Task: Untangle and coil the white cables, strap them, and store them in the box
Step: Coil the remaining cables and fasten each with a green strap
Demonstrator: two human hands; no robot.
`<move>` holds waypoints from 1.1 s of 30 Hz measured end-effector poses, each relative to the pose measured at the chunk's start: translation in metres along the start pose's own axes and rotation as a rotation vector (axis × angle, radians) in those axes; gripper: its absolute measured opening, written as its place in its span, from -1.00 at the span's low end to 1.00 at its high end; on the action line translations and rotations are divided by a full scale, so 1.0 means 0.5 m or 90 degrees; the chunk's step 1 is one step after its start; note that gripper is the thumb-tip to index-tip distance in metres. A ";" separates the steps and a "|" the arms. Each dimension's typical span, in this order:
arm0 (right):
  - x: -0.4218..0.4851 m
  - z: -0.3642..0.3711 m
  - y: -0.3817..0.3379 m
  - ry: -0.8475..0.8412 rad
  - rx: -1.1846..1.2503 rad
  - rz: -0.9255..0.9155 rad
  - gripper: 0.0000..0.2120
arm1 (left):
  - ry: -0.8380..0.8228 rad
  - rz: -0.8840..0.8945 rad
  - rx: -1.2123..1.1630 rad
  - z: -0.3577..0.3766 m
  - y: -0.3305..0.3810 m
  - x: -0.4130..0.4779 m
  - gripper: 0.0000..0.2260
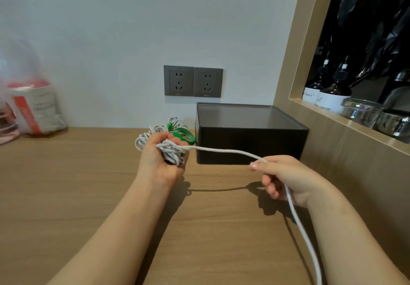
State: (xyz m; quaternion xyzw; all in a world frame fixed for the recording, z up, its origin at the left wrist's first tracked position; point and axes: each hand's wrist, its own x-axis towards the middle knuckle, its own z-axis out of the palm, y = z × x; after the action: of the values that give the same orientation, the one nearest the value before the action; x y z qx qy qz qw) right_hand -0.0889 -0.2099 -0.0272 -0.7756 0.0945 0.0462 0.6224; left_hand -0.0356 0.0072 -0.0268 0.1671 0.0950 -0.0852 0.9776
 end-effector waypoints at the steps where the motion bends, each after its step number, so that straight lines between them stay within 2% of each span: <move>1: 0.001 -0.011 -0.001 0.029 0.061 0.017 -0.86 | 0.012 0.019 0.000 -0.001 0.007 0.002 -0.65; 3: 0.004 -0.027 0.004 0.079 0.141 0.032 -0.86 | 0.027 0.051 0.013 -0.005 0.025 0.008 -0.63; 6: 0.011 -0.017 0.011 0.045 0.173 0.024 -0.85 | 0.004 0.041 0.059 -0.019 0.032 0.018 -0.70; 9: 0.016 0.002 0.007 0.013 0.165 -0.003 -0.82 | -0.026 0.018 0.185 -0.024 0.017 0.019 -0.74; 11: 0.019 0.007 0.005 0.044 0.149 -0.046 -0.76 | -0.057 0.011 0.276 -0.021 0.009 0.015 -0.78; 14: 0.021 0.020 0.006 0.089 0.085 -0.123 -0.78 | -0.101 -0.007 0.389 -0.017 -0.005 0.004 -0.81; 18: 0.019 0.042 0.007 0.042 0.058 -0.168 -0.80 | -0.138 0.009 0.508 -0.017 -0.036 -0.010 -0.92; 25: 0.022 0.055 0.009 0.012 -0.033 -0.242 -0.77 | -0.151 0.145 0.653 -0.013 -0.055 -0.018 -0.82; 33: 0.021 0.049 0.008 0.014 0.066 -0.284 -0.75 | -0.230 0.086 0.763 -0.014 -0.061 -0.030 -0.81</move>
State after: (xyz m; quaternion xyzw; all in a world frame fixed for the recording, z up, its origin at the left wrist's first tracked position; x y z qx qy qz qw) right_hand -0.0783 -0.1880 -0.0386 -0.7446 -0.0702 -0.1059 0.6553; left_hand -0.0572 -0.0166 -0.0394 0.6744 -0.1468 -0.0885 0.7182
